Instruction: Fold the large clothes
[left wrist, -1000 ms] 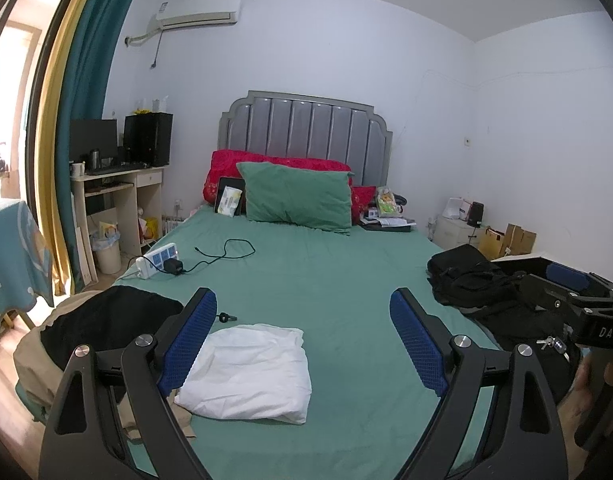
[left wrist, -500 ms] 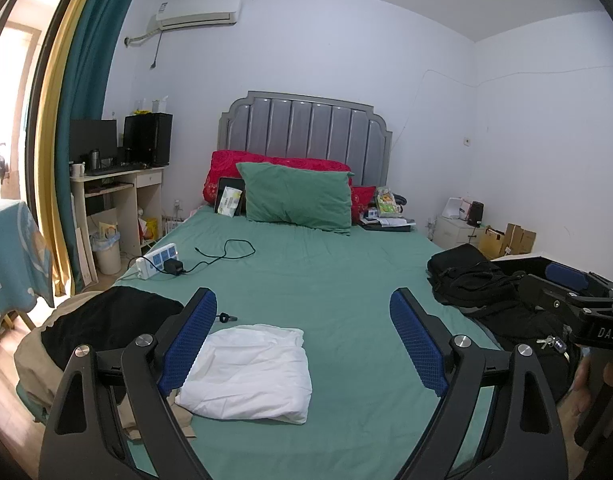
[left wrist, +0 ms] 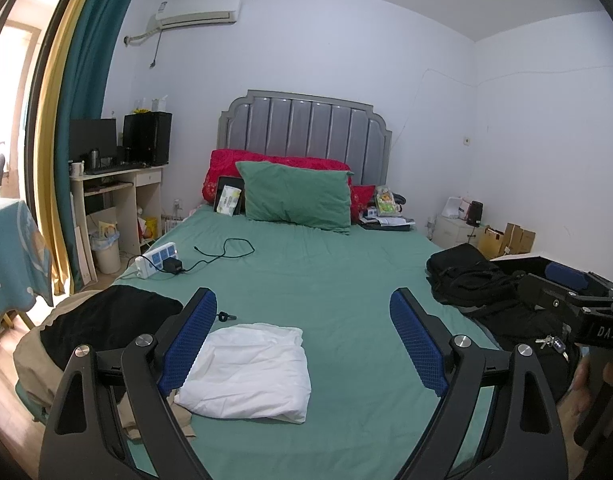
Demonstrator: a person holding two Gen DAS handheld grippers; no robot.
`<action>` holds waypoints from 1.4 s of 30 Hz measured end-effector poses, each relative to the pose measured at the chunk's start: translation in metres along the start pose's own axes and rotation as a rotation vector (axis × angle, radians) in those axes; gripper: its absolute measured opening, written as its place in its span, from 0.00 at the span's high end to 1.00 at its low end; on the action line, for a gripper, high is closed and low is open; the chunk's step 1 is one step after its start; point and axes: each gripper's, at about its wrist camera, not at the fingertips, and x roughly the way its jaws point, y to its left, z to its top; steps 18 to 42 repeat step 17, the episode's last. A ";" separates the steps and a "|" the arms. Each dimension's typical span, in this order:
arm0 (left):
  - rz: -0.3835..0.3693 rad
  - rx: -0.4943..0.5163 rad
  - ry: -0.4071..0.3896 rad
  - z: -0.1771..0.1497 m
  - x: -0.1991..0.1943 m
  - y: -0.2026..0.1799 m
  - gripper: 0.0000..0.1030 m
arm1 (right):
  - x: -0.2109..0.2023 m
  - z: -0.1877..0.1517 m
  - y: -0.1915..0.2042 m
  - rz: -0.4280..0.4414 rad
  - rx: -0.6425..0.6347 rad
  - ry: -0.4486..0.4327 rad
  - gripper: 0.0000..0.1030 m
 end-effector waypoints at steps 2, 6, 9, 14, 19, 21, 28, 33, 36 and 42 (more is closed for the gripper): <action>0.002 -0.002 -0.002 0.000 0.000 -0.002 0.12 | 0.001 0.000 0.001 0.000 -0.001 0.001 0.02; 0.007 0.003 -0.004 0.000 0.000 0.000 0.12 | 0.001 0.000 0.002 0.001 -0.001 0.004 0.02; 0.006 0.007 -0.002 0.000 0.002 0.002 0.12 | 0.001 -0.001 0.000 0.000 -0.001 0.006 0.02; -0.003 0.006 0.000 -0.002 0.002 0.004 0.12 | 0.002 -0.002 0.000 0.000 0.000 0.005 0.02; -0.004 0.007 0.001 -0.003 0.001 0.005 0.12 | 0.001 -0.003 0.000 0.001 0.001 0.008 0.02; -0.004 0.007 0.001 -0.003 0.001 0.005 0.12 | 0.001 -0.003 0.000 0.001 0.001 0.008 0.02; -0.004 0.007 0.001 -0.003 0.001 0.005 0.12 | 0.001 -0.003 0.000 0.001 0.001 0.008 0.02; -0.004 0.007 0.001 -0.003 0.001 0.005 0.12 | 0.001 -0.003 0.000 0.001 0.001 0.008 0.02; -0.004 0.007 0.001 -0.003 0.001 0.005 0.12 | 0.001 -0.003 0.000 0.001 0.001 0.008 0.02; -0.004 0.007 0.001 -0.003 0.001 0.005 0.12 | 0.001 -0.003 0.000 0.001 0.001 0.008 0.02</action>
